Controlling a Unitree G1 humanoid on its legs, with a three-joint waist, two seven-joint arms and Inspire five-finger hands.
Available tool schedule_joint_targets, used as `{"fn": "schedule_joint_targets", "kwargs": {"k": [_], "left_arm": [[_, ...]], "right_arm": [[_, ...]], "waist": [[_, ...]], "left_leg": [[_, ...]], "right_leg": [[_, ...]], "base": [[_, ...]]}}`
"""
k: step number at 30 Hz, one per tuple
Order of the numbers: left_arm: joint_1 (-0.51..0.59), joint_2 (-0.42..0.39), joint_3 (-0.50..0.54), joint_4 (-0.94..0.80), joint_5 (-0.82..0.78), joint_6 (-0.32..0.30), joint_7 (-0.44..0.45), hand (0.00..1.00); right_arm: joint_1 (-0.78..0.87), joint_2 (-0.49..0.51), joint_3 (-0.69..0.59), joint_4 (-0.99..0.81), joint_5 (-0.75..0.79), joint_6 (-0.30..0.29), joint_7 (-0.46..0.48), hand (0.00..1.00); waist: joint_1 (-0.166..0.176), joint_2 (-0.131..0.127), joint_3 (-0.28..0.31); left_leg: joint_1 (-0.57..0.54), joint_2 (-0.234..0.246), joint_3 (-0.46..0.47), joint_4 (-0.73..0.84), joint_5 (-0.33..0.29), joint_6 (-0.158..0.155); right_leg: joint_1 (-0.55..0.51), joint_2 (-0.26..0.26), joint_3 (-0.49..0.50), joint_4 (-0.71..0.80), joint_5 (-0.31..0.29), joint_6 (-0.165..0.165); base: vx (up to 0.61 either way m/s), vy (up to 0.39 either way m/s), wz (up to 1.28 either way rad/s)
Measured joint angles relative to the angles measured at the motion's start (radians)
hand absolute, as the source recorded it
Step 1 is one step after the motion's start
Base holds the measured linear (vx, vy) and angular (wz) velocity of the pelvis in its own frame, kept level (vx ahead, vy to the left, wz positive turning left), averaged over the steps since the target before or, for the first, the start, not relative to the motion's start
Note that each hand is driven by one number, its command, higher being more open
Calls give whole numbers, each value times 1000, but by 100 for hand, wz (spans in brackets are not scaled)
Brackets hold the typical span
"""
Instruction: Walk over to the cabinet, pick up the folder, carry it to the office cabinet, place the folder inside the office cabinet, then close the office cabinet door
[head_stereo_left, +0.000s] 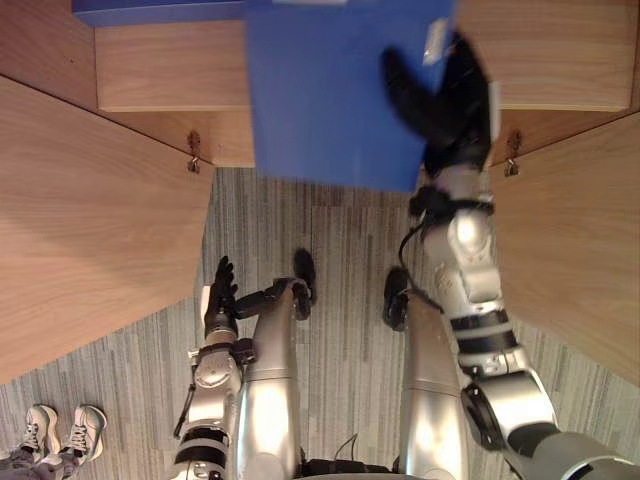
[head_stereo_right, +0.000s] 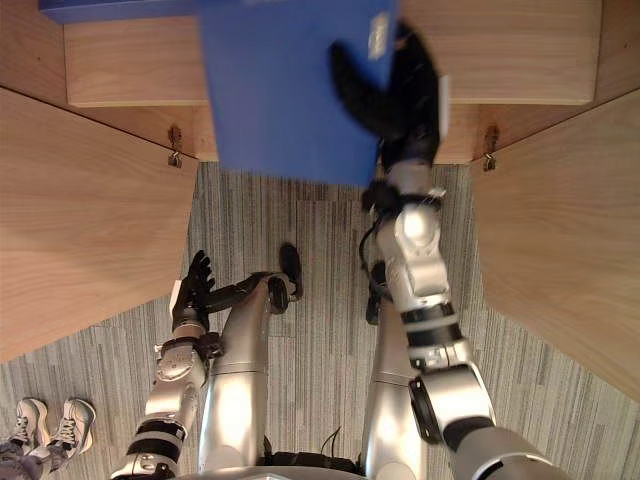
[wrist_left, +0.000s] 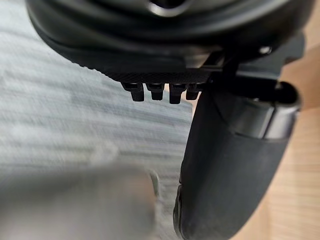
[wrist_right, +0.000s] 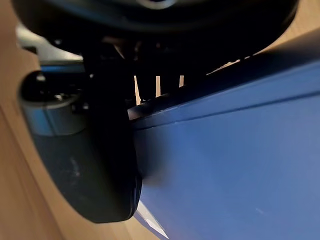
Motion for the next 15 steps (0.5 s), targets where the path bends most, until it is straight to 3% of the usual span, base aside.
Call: {"fn": "schedule_joint_targets", "kwargs": {"k": [4, 10, 11, 15], "left_arm": [[23, -20, -2, -32, -32, -32, 9, 100], [23, -30, -39, -34, -48, -55, 35, 100], [23, -29, -43, -34, -48, -56, 41, 100], [22, -29, -64, -34, -71, -69, 51, 100]], "right_arm": [[-124, 23, -125, 32, 126, -67, -108, 0], [-262, 34, -235, 150, 277, -112, -212, 0], [-262, 35, -233, 150, 279, -125, -214, 100], [-347, 30, -263, 191, 389, -164, -217, 100]], "waist": [[32, 2, 0], [55, 10, -1], [55, 11, -1], [61, 13, -3]], "left_leg": [[-29, -3, -11, -6, 7, -7], [-47, -20, -42, -6, 17, -6], [-50, -24, -48, -5, 18, -7], [-69, -33, -56, -12, 24, -23]], "right_leg": [[-26, -6, -16, 7, -7, -11], [-27, -25, -52, 22, -32, -21], [-27, -29, -57, 26, -37, -22], [-49, -38, -64, 41, -40, -24]], "base": [[14, -58, 11], [46, -54, 18], [15, -46, 22], [-30, -48, 12]]}}
